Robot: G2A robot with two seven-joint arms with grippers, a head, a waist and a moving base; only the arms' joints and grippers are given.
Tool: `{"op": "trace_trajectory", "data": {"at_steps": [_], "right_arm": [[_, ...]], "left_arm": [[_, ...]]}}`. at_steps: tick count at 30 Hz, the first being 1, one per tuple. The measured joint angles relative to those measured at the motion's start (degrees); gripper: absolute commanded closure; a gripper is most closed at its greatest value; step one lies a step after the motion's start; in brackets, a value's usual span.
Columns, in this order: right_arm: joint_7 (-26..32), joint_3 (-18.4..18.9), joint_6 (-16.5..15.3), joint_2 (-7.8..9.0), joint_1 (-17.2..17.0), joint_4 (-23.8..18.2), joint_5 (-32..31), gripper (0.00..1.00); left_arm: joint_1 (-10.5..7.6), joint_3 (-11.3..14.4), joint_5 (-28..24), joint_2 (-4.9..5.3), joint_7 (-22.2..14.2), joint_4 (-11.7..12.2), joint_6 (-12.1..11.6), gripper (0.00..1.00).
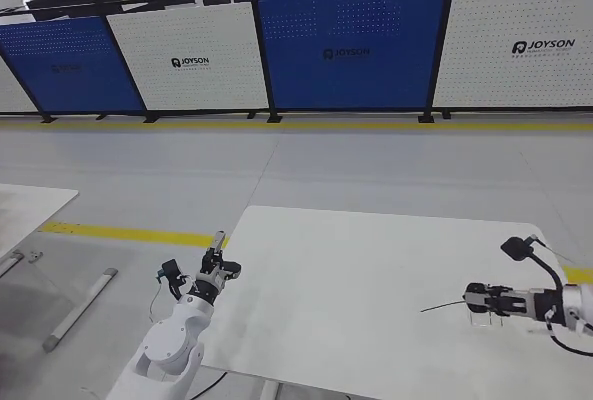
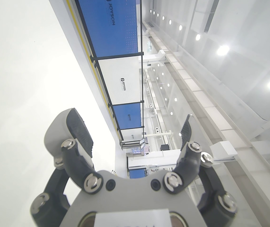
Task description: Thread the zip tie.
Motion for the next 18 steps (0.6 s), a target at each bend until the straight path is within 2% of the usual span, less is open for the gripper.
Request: {"op": "trace_trajectory", "data": {"at_steps": [2,14,18], "right_arm": [[1.9,-0.7,0.0,-0.26,-0.3,-2.0,-0.5,1.0],[1.9,-0.7,0.0,-0.27,-0.3,-1.9,-0.5,1.0],[-0.3,-1.2,0.0,-0.45,-0.9,-4.4,-1.8,1.0]], "left_arm": [[0.0,0.0,0.0,0.0,0.0,0.0,0.0,0.0],[0.0,0.0,0.0,0.0,0.0,0.0,0.0,0.0],[0.0,0.0,0.0,0.0,0.0,0.0,0.0,0.0]]}}
